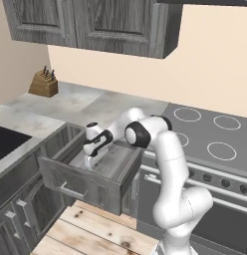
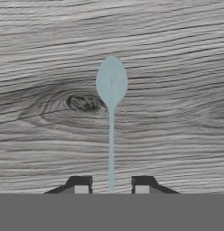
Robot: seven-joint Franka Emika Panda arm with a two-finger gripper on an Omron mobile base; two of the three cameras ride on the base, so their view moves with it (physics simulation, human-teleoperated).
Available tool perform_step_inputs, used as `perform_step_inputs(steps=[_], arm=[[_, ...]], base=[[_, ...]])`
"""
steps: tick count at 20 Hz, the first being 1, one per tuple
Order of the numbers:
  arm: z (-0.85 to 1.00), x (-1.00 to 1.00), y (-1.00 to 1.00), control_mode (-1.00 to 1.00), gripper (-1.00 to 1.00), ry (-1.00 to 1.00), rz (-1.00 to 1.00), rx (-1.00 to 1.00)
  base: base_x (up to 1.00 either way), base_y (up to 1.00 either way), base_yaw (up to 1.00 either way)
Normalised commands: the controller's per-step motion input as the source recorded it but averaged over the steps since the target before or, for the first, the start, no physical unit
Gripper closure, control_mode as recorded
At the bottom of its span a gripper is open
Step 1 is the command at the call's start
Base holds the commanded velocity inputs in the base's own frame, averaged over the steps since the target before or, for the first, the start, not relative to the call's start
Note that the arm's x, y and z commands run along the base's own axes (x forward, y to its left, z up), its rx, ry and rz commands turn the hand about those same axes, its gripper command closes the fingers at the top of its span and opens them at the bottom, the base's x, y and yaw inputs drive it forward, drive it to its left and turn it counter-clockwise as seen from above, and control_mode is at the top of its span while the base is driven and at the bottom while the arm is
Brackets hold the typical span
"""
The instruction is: Pick up the metallic utensils from the counter and place them in the open drawer. Make sure not to pick up any wooden utensils.
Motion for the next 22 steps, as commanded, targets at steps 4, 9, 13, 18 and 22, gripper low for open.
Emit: perform_step_inputs(steps=[4, 9, 13, 18, 22], arm=[[0.00, 0.09, 0.01, -1.00, -1.00, 0.00, 0.00, 0.00], [0.10, 0.00, 0.00, -1.00, -1.00, 0.01, -0.04, -0.02], [0.68, -0.33, 0.03, -1.00, -1.00, -0.02, -0.12, -0.06], [0.95, -0.80, -0.01, -1.00, -1.00, -0.11, -0.16, 0.00], [0.99, -1.00, -0.08, -1.00, -1.00, -0.22, -0.15, 0.01]], base=[[0.00, 0.00, 0.00], [0.00, 0.00, 0.00], [0.00, 0.00, 0.00], [0.00, 0.00, 0.00], [0.00, 0.00, 0.00]])
